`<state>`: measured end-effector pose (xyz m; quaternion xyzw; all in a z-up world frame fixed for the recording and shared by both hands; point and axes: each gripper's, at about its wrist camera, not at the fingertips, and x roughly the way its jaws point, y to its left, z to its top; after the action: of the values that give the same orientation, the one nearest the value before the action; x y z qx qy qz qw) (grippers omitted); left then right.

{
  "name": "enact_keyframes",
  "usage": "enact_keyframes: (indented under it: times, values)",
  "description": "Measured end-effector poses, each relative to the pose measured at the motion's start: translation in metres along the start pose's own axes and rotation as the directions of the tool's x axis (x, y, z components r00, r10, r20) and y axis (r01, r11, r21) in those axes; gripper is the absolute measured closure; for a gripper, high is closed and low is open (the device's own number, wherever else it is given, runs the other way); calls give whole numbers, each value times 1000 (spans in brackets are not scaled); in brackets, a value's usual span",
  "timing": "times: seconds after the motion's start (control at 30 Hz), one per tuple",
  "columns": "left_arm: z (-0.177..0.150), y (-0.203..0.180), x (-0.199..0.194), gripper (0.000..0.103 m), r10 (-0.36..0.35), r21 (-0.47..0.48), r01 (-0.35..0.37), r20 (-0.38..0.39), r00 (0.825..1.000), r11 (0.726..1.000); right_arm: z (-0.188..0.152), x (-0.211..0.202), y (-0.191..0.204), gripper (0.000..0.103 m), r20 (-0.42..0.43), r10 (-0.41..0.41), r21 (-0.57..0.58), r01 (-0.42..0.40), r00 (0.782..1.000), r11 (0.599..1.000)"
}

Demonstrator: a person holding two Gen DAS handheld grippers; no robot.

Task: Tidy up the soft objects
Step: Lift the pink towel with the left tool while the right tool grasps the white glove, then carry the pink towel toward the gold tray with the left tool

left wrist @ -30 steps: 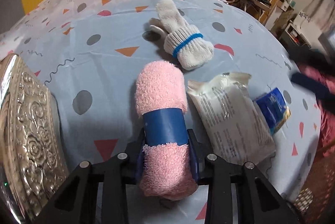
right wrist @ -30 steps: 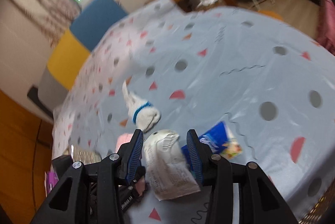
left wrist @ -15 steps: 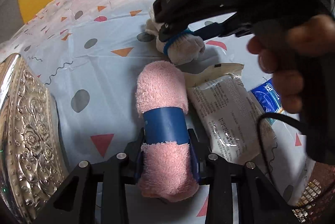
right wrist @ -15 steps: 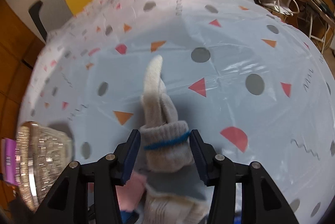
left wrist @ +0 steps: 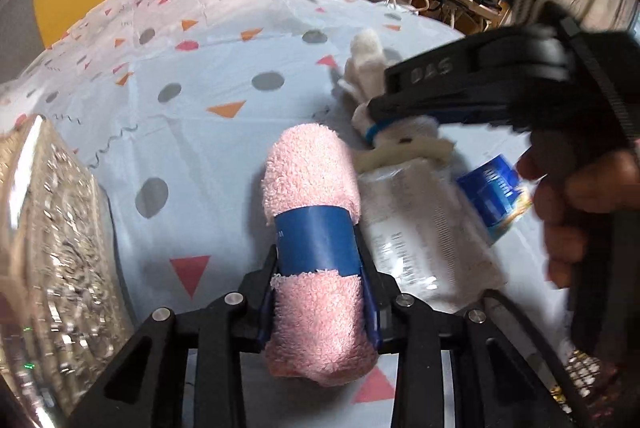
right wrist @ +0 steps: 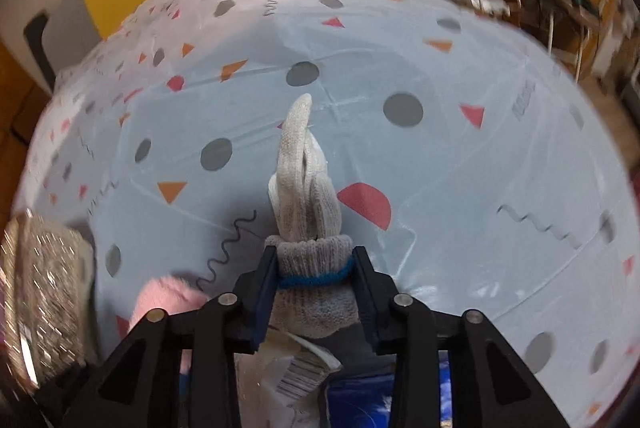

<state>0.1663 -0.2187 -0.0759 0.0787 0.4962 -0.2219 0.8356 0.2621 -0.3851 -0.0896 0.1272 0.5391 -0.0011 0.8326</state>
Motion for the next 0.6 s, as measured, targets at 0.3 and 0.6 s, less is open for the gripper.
enact_keyframes:
  times: [0.3, 0.6]
  values:
    - [33, 21, -71, 68, -19, -68, 30, 150, 988, 997, -6, 5, -4, 57, -10, 52, -9, -52, 999, 999]
    - [37, 125, -149, 68, 117, -268, -36, 291, 950, 963, -23, 8, 31, 60, 42, -152, -249, 158, 987, 955]
